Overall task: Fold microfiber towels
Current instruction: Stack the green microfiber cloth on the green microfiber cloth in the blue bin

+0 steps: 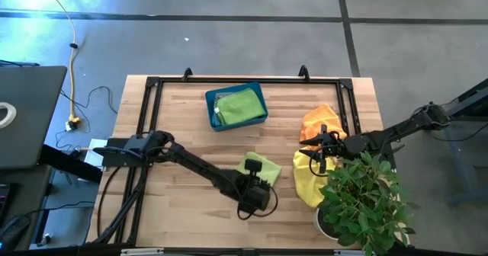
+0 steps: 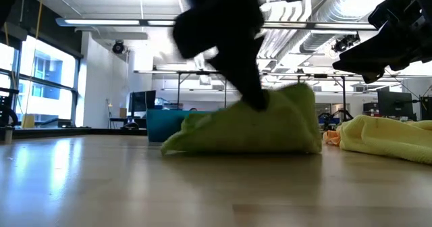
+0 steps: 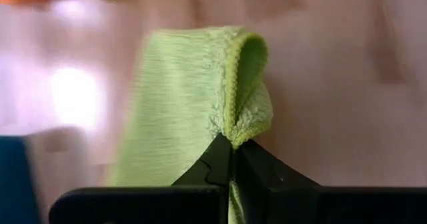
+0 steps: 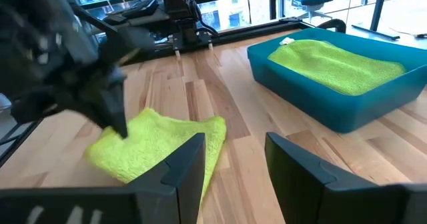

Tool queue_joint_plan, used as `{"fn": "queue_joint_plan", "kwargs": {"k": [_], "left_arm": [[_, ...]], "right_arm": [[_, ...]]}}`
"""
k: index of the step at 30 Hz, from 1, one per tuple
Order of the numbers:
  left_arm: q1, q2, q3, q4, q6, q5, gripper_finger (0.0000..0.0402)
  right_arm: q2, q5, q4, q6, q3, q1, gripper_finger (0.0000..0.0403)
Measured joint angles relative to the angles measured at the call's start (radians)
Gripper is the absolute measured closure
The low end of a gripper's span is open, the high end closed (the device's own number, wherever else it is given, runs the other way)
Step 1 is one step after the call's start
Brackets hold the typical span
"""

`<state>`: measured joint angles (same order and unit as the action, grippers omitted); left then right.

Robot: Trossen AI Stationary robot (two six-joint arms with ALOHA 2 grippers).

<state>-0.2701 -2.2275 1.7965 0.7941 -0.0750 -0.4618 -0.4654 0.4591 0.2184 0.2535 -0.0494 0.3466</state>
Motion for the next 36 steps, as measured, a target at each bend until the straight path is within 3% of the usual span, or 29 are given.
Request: {"fn": "queue_joint_plan", "kwargs": {"k": [7,17,23,28,32,36], "left_arm": [[0.139,0.004,0.166,0.146,0.054,-0.020,0.0399],[0.434,0.006,0.299,0.176,0.188,0.170,0.0399],[0.646,0.006,0.317,0.184,0.075,0.352,0.0391],[0.755,0.006,0.317,0.195,-0.018,0.429,0.0389],[0.799,0.019,0.317,0.228,-0.076,0.426,0.0390],[0.812,0.032,0.318,0.260,-0.100,0.335,0.0386]], "right_arm": [[0.000,0.000,-0.002,0.000,0.000,0.000,0.0254],[0.000,0.000,-0.006,0.000,0.000,0.000,0.0254],[0.000,0.000,-0.009,0.000,0.000,0.000,0.0254],[0.000,-0.001,-0.009,0.000,0.000,0.000,0.0254],[0.000,-0.001,-0.011,0.000,0.000,0.000,0.0254],[0.000,-0.001,-0.012,0.000,0.000,0.000,0.0254]]}}
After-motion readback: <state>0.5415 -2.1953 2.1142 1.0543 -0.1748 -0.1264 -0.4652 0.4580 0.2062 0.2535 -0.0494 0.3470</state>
